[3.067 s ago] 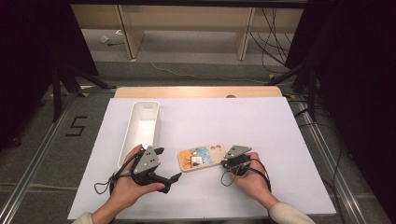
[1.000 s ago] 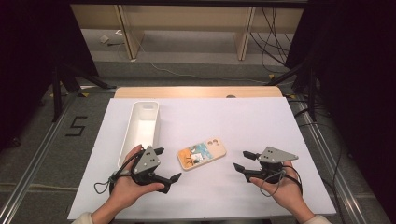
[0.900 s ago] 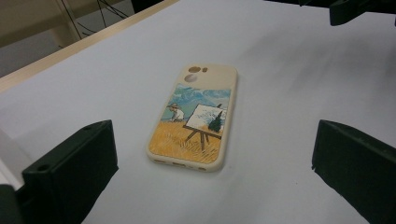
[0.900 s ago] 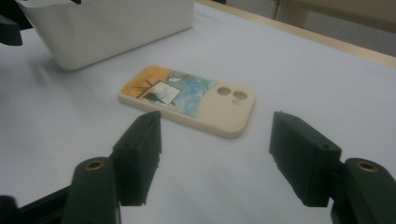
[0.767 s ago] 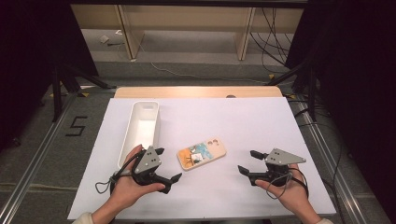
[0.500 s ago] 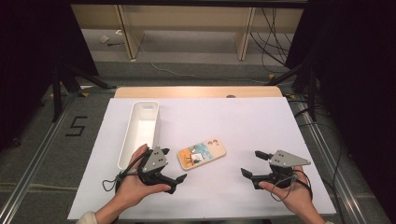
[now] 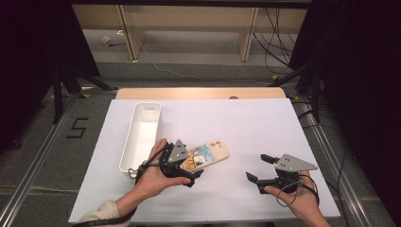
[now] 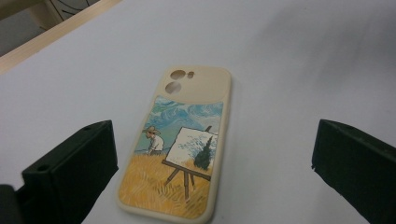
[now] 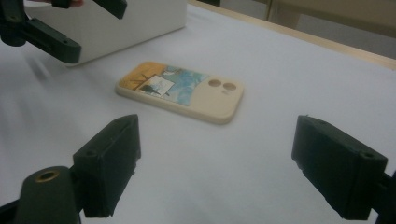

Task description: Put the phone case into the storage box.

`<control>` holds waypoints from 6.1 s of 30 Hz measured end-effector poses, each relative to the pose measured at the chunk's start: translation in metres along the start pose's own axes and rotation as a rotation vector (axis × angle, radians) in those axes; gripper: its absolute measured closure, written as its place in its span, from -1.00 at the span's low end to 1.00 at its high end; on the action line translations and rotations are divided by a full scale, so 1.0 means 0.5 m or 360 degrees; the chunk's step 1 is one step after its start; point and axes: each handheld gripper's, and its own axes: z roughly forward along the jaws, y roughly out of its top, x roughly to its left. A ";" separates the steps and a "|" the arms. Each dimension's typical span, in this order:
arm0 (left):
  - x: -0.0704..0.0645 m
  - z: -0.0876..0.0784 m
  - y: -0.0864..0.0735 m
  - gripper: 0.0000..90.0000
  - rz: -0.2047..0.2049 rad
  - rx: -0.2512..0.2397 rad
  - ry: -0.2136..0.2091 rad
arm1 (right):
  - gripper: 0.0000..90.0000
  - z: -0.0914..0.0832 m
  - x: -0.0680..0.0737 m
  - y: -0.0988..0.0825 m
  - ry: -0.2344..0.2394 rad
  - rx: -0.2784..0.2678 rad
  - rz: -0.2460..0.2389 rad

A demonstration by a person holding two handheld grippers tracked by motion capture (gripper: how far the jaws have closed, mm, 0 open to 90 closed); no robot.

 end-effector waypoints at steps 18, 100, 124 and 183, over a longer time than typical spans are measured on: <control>0.018 0.090 0.036 -1.00 0.0019 0.0104 -0.0038 | -0.62 0.001 -0.001 -0.002 0.0004 -0.0005 0.0004; 0.050 0.311 0.083 -0.97 0.0084 0.0405 -0.0238 | -0.62 0.005 -0.002 -0.005 0.0043 0.0016 0.0017; 0.053 0.309 0.087 -0.80 0.0026 0.0429 -0.0234 | -0.61 0.006 -0.002 -0.006 0.0044 0.0027 0.0023; 0.070 0.165 0.168 -0.75 -0.0223 -0.0042 0.0187 | -0.60 0.006 -0.007 -0.007 0.0024 0.0017 0.0040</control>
